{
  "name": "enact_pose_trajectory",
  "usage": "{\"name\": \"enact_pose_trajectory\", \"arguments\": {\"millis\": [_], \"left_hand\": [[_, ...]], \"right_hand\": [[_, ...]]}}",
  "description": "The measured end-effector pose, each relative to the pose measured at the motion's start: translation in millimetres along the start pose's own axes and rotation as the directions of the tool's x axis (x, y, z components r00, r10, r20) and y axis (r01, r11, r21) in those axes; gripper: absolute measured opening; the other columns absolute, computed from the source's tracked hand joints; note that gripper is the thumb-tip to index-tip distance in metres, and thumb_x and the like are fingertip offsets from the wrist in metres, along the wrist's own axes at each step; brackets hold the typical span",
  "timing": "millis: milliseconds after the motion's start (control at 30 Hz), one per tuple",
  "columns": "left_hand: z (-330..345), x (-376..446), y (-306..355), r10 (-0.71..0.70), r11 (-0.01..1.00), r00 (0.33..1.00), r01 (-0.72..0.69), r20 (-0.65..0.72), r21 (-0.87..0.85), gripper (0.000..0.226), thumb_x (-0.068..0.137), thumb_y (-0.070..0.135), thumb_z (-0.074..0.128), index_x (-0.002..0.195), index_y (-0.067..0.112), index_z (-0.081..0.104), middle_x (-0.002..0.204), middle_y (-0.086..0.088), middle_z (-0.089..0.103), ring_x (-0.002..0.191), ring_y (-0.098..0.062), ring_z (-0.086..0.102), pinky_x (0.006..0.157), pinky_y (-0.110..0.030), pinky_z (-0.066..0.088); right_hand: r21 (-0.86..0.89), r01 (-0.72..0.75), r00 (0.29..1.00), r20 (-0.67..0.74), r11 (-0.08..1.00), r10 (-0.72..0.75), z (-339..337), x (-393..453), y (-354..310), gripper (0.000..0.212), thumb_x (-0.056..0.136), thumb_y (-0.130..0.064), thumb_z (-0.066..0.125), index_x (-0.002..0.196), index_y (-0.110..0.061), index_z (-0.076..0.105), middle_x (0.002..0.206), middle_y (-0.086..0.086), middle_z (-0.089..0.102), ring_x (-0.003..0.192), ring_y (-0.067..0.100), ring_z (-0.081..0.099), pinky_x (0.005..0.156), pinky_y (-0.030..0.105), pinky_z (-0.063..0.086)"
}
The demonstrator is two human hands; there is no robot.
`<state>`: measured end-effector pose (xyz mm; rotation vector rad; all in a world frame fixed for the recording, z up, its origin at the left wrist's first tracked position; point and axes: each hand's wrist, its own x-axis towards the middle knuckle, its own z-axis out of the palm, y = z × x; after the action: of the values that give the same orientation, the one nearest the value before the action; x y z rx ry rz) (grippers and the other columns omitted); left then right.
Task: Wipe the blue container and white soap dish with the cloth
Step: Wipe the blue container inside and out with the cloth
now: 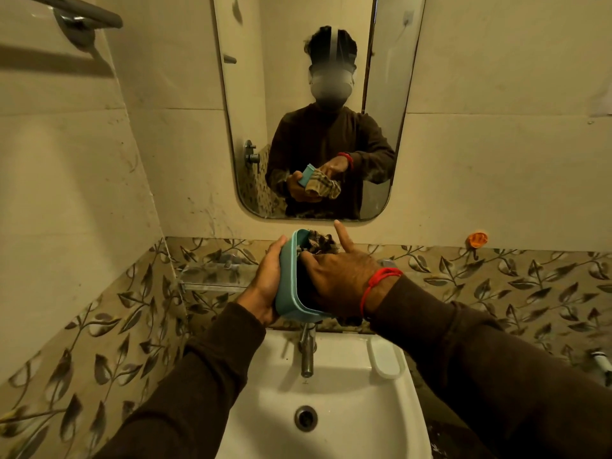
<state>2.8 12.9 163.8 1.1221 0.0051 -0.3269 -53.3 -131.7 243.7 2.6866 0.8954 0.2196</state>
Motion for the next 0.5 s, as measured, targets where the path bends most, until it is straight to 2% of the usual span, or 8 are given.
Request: {"name": "enact_pose_trajectory", "arguments": {"millis": [67, 167, 233, 267, 333, 400, 500], "left_hand": [[0.8, 0.4, 1.7, 0.024, 1.000, 1.000, -0.024, 0.000, -0.002, 0.067, 0.092, 0.070, 0.041, 0.110, 0.018, 0.078, 0.115, -0.016, 0.075, 0.101, -0.032, 0.073, 0.084, -0.044, 0.058], [-2.5, 3.1, 4.2, 0.065, 0.998, 0.998, -0.065, -0.007, -0.019, 0.068, 0.091, 0.069, 0.041, 0.118, 0.016, 0.074, 0.120, -0.018, 0.072, 0.107, -0.033, 0.071, 0.087, -0.046, 0.056], [-6.5, 4.3, 8.0, 0.106, 0.994, 0.994, -0.107, -0.016, -0.026, 0.070, 0.092, 0.067, 0.040, 0.124, 0.013, 0.071, 0.126, -0.022, 0.068, 0.115, -0.036, 0.066, 0.097, -0.049, 0.051], [-7.4, 5.6, 10.1, 0.132, 0.991, 0.991, -0.132, -0.029, -0.019, 0.070, 0.092, 0.066, 0.040, 0.123, 0.012, 0.071, 0.126, -0.022, 0.068, 0.114, -0.036, 0.066, 0.097, -0.047, 0.051], [-6.6, 7.1, 12.3, 0.171, 0.985, 0.984, -0.172, -0.045, -0.003, 0.065, 0.092, 0.063, 0.040, 0.115, 0.014, 0.076, 0.117, -0.020, 0.072, 0.103, -0.033, 0.070, 0.087, -0.042, 0.055], [-5.0, 9.4, 10.7, 0.193, 0.981, 0.981, -0.193, -0.033, -0.016, 0.060, 0.095, 0.059, 0.038, 0.107, 0.017, 0.080, 0.108, -0.015, 0.076, 0.093, -0.028, 0.073, 0.076, -0.037, 0.059], [-2.4, 11.4, 8.3, 0.202, 0.978, 0.979, -0.203, -0.022, -0.043, 0.059, 0.098, 0.055, 0.036, 0.099, 0.018, 0.082, 0.099, -0.012, 0.078, 0.086, -0.025, 0.074, 0.069, -0.034, 0.060]], "right_hand": [[-0.015, 0.028, 0.999, -0.019, 0.999, -0.028, -2.2, -1.5, -1.3, 0.057, 0.097, -0.040, 0.045, 0.143, -0.010, 0.028, 0.128, 0.003, 0.060, 0.129, 0.024, 0.050, 0.115, 0.064, -0.006], [0.083, 0.064, 0.997, -0.055, 0.994, -0.060, -5.0, -7.5, -2.7, 0.050, 0.097, -0.035, 0.045, 0.139, -0.011, 0.033, 0.122, 0.007, 0.065, 0.125, 0.025, 0.053, 0.118, 0.057, -0.001], [0.161, 0.103, 0.995, -0.019, 0.982, -0.101, -1.8, -11.7, -8.1, 0.052, 0.095, -0.028, 0.049, 0.141, -0.011, 0.030, 0.124, 0.012, 0.064, 0.126, 0.028, 0.050, 0.119, 0.053, 0.011], [0.244, 0.093, 0.995, 0.008, 0.965, -0.098, 0.7, -14.0, -10.7, 0.053, 0.095, -0.025, 0.049, 0.142, -0.011, 0.029, 0.123, 0.015, 0.063, 0.123, 0.031, 0.051, 0.115, 0.051, 0.026], [0.442, 0.055, 0.998, 0.004, 0.896, -0.063, 3.0, -16.6, -14.8, 0.044, 0.098, -0.023, 0.045, 0.139, -0.013, 0.031, 0.113, 0.017, 0.063, 0.098, 0.029, 0.061, 0.090, 0.044, 0.053], [0.528, 0.060, 0.998, -0.056, 0.847, -0.036, 3.7, -14.1, -15.6, 0.032, 0.101, -0.025, 0.040, 0.131, -0.014, 0.038, 0.102, 0.014, 0.066, 0.079, 0.026, 0.063, 0.073, 0.043, 0.057], [0.640, 0.054, 0.998, -0.060, 0.766, -0.020, 3.2, -9.0, -14.9, 0.022, 0.101, -0.027, 0.040, 0.118, -0.015, 0.045, 0.097, 0.009, 0.064, 0.079, 0.023, 0.062, 0.069, 0.037, 0.054]]}}
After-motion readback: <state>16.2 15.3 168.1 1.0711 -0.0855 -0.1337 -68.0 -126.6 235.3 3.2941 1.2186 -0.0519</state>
